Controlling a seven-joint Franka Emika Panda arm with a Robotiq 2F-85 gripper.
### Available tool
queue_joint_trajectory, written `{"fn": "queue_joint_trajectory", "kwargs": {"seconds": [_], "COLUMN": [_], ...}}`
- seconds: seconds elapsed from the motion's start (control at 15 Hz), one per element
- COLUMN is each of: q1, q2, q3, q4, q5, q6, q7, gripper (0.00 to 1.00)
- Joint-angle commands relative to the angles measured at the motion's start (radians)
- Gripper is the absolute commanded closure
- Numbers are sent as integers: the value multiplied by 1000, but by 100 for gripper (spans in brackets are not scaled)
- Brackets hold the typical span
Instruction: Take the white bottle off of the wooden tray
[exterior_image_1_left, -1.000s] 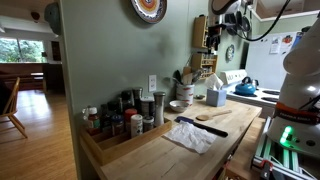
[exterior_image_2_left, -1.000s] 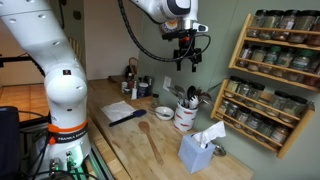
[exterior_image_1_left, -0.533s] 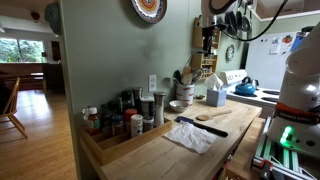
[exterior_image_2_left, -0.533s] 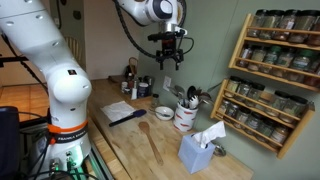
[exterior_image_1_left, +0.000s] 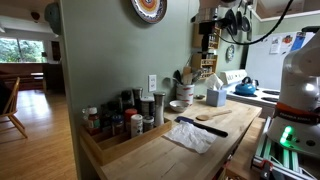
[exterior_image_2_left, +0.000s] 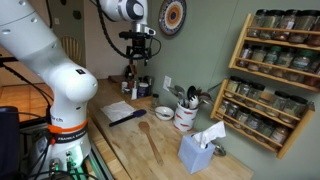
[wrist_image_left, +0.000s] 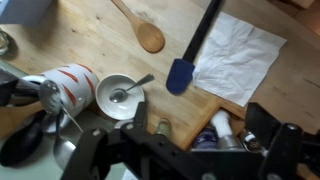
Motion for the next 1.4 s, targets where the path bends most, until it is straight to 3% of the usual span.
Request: {"fn": "queue_joint_trajectory", "kwargs": {"seconds": [0.0,0.2,0.53,0.6,0.8,1.33], "q1": [76,115,106,129,130,118], "q2": [-14,55,294,176,280,331], "q3": [100,183,299,253,275,281], "q4": [-24,7,134,63,119,148], "q5": [47,33,-28,4,-16,-32], "q6": [78,177,185,177,184,197], "q7": [100,158,268,228,253,278], "gripper": [0,0,0,0,0,0]}}
